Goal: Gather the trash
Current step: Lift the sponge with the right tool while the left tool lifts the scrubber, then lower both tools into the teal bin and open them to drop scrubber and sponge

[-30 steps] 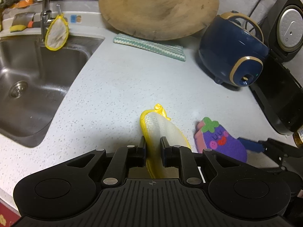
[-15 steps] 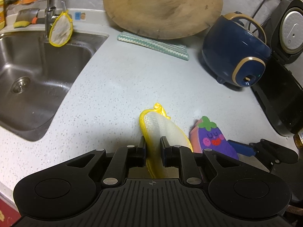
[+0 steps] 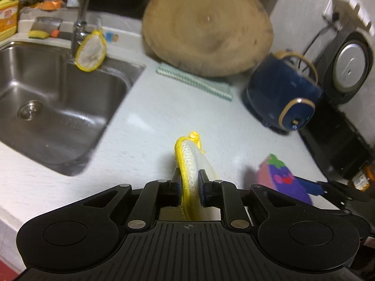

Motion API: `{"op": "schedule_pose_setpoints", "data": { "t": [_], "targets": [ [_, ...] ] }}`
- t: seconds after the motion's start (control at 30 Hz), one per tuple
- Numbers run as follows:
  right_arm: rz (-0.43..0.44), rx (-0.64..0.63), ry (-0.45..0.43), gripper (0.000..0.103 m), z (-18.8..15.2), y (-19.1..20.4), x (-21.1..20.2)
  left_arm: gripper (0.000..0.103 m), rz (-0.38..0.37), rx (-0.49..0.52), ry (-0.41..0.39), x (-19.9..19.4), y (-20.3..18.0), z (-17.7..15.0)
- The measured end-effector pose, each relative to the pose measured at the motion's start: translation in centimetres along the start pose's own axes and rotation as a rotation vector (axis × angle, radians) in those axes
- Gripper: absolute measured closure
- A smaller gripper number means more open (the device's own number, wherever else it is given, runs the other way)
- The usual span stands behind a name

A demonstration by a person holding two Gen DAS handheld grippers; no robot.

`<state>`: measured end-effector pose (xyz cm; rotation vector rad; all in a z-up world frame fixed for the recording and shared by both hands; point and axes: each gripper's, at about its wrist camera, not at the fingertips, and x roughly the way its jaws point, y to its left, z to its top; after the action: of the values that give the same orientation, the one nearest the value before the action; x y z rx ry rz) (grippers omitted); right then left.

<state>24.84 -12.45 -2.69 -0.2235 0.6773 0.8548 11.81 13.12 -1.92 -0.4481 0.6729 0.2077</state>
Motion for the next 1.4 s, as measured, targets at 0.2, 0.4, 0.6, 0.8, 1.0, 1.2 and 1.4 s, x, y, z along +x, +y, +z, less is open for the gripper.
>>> {"op": "schedule_pose_setpoints", "data": {
  "t": [0.2,0.4,0.6,0.8,1.0,1.2,1.4],
  "targets": [
    [-0.047,-0.017,-0.049,0.035,-0.3,5.5,-3.8,0.085,-0.009,-0.026,-0.075,-6.5,6.1,-0.9],
    [-0.055,-0.06,-0.051,0.035,-2.7,12.9,-6.0,0.085,-0.004,-0.01,-0.046,-12.4,12.6,-3.7],
    [-0.036,-0.045,0.001,0.035,-6.1,18.9,-7.2,0.085,-0.078,0.048,0.158,-11.8,16.8,-8.0],
    [-0.071,0.01,0.177,0.035,-11.7,21.2,-4.3,0.085,-0.126,0.025,0.482,-4.8,18.1,-15.3],
    [-0.119,0.084,0.356,0.035,-17.3,21.3,-1.0,0.085,-0.152,-0.02,0.779,4.9,17.7,-24.8],
    [-0.095,0.097,0.516,0.035,-21.8,22.3,2.2,0.082,-0.076,-0.15,0.873,12.2,20.1,-32.9],
    [-0.039,0.054,0.654,0.035,-26.0,24.2,5.8,0.082,-0.035,-0.299,0.784,10.1,22.8,-33.4]
  ]
}}
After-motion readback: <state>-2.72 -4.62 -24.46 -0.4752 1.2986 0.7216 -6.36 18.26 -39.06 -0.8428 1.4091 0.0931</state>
